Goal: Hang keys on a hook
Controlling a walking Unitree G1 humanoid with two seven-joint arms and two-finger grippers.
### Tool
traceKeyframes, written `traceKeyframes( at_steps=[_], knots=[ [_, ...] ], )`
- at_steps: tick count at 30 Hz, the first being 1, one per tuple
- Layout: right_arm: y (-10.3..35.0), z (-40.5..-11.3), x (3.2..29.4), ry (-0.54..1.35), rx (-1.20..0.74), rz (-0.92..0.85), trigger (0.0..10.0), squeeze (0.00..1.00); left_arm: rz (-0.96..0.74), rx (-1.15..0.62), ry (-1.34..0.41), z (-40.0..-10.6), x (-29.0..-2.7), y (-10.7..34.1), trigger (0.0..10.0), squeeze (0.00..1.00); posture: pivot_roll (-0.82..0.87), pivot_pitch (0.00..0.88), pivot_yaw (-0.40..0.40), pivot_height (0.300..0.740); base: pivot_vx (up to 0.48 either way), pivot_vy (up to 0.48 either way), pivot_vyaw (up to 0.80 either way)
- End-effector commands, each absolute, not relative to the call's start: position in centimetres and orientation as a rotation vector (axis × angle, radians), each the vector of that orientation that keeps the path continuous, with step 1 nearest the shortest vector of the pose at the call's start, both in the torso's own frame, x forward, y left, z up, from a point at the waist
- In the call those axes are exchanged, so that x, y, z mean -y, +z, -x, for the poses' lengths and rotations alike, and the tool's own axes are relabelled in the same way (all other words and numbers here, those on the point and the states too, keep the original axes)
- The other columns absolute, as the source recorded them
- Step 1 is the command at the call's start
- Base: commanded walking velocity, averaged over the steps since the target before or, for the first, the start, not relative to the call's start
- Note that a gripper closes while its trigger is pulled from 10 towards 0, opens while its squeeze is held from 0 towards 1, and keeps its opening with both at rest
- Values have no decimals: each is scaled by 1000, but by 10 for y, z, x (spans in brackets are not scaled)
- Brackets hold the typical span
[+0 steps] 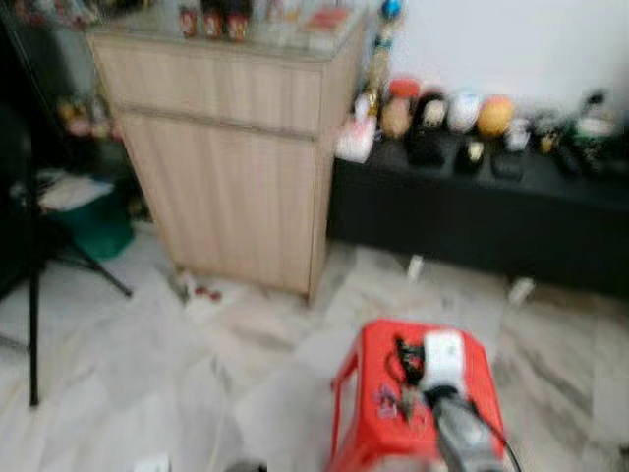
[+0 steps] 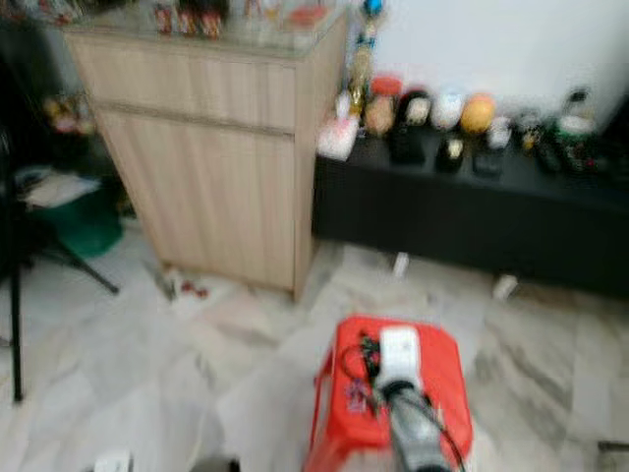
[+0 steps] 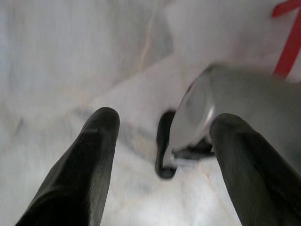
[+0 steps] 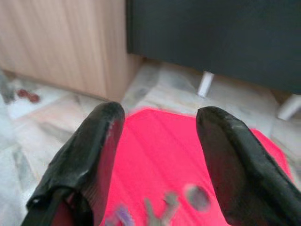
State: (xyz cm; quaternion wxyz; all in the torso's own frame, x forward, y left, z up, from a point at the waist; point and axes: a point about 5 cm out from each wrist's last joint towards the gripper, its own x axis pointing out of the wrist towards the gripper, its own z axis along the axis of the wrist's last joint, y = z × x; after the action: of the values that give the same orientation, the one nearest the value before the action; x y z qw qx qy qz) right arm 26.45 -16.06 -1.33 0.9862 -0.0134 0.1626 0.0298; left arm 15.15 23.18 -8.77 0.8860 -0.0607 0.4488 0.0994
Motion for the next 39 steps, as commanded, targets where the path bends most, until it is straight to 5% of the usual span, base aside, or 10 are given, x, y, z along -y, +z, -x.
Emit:
traceKeyframes(
  at_steps=[1, 39],
  knots=[
    [-18, -259, 167, 31, -349, 21, 10000, 0, 118, -975, 199, -140, -230, -93, 10000, 0, 45, 0, -54, 647, 0, 0, 0],
    [-27, -259, 165, 85, -480, 76, 10000, 0, 110, -982, 190, -139, -231, -93, 10000, 0, 45, 0, -51, 617, 0, 0, 0]
  ],
)
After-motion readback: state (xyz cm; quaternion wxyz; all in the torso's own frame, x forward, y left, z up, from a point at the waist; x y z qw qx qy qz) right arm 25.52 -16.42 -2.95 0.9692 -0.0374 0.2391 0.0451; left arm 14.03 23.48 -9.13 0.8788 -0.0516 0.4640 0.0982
